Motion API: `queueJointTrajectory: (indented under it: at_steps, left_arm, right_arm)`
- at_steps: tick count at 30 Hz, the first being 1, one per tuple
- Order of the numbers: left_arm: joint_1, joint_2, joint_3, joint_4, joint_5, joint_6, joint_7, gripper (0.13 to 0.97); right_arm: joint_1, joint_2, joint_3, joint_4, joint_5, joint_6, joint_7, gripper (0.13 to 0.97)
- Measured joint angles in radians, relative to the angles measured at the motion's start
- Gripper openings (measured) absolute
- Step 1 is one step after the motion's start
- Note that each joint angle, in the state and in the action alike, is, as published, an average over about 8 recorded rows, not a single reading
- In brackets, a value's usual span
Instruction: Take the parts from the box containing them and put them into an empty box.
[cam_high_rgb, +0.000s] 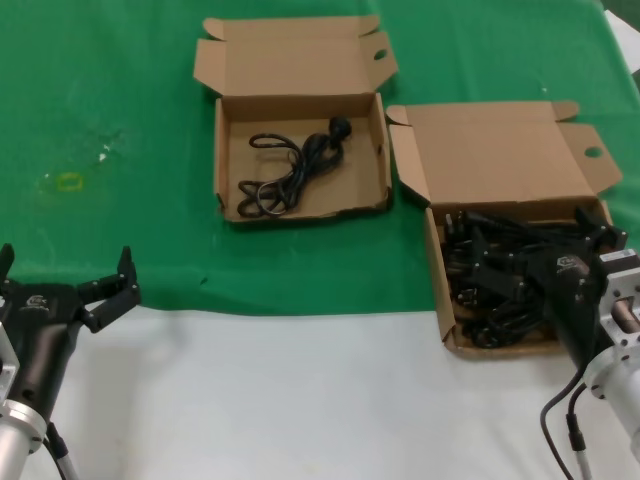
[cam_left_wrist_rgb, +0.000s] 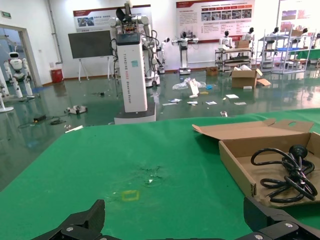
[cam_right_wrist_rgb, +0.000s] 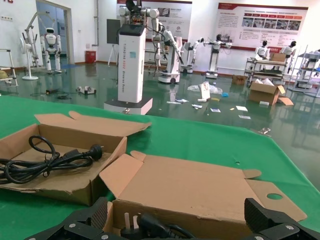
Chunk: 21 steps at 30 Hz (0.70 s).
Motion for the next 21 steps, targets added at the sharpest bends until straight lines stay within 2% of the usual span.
queueJointTrajectory:
  at_steps: [21]
  left_arm:
    - [0.0,0.0,0.0,0.0,0.0,0.0,0.0,0.966]
  right_arm:
    - [0.0,0.0,0.0,0.0,0.0,0.0,0.0,0.966]
